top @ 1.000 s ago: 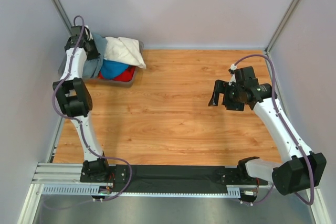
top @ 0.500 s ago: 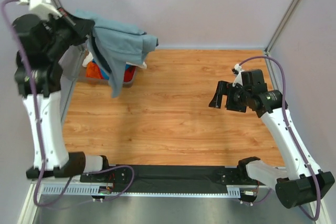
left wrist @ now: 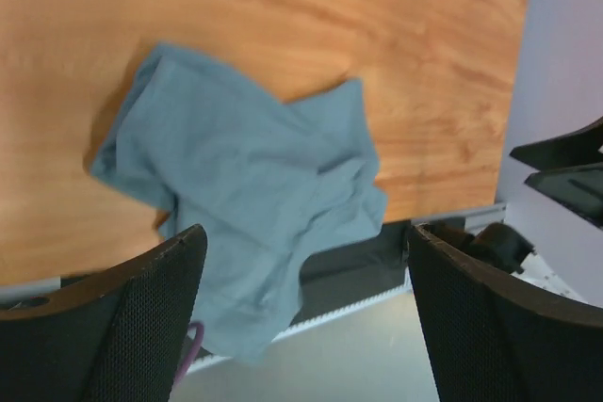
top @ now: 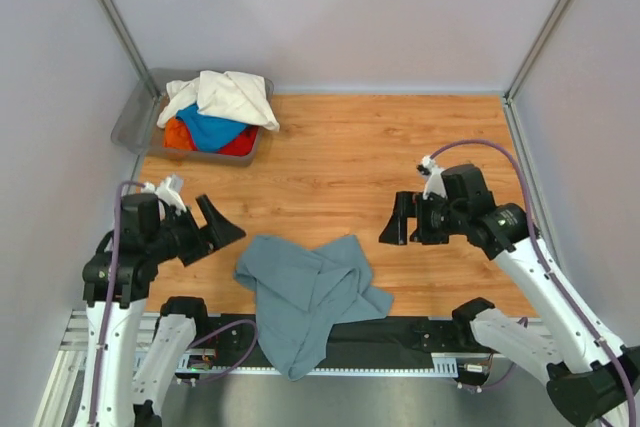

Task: Fold and stack the t-shirts
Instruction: Move the tshirt to the center of the board

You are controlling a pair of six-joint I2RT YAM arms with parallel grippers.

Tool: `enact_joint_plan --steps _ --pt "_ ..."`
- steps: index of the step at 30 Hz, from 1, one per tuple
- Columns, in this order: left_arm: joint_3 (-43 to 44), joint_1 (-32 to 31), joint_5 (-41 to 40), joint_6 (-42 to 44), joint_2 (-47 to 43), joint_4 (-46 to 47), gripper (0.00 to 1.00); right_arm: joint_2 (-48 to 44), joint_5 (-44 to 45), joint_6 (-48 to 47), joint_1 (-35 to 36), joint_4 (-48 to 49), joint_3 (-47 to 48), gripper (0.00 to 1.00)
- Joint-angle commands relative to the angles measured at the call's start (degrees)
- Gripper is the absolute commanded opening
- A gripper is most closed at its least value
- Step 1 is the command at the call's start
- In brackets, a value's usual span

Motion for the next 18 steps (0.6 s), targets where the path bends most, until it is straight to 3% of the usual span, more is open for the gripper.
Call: enact_joint_plan --steps 1,6,8,11,15,18 --pt "-6.04 -0.13 0.02 -3.40 -7.69 -8.09 0.93 0.72 -2.59 2.54 6.69 5.97 -4.38 0.95" --pt "-19.91 -0.22 7.98 -9.14 -12.10 -2.91 0.84 9.57 -3.55 7.81 18.21 12.93 -8.52 0.91" --pt "-22.05 -0.57 9.33 -8.36 -11.32 -1.24 0.84 14.49 -2.16 9.14 26.03 16.80 -8.09 0.91" --pt "-22.59 -3.19 6.97 -5.99 -7.38 -0.88 0.83 21.17 1.01 10.54 33.34 19.96 -6.07 0.90" --pt "-19.16 -4.70 -2.50 -3.17 -1.56 -1.67 0.77 28.83 0.75 13.18 38.52 26.46 -2.38 0.79" --pt "-19.41 -4.70 -5.60 -4.39 1.34 0.08 0.69 36.48 3.47 13.27 42.74 25.52 3.33 0.71"
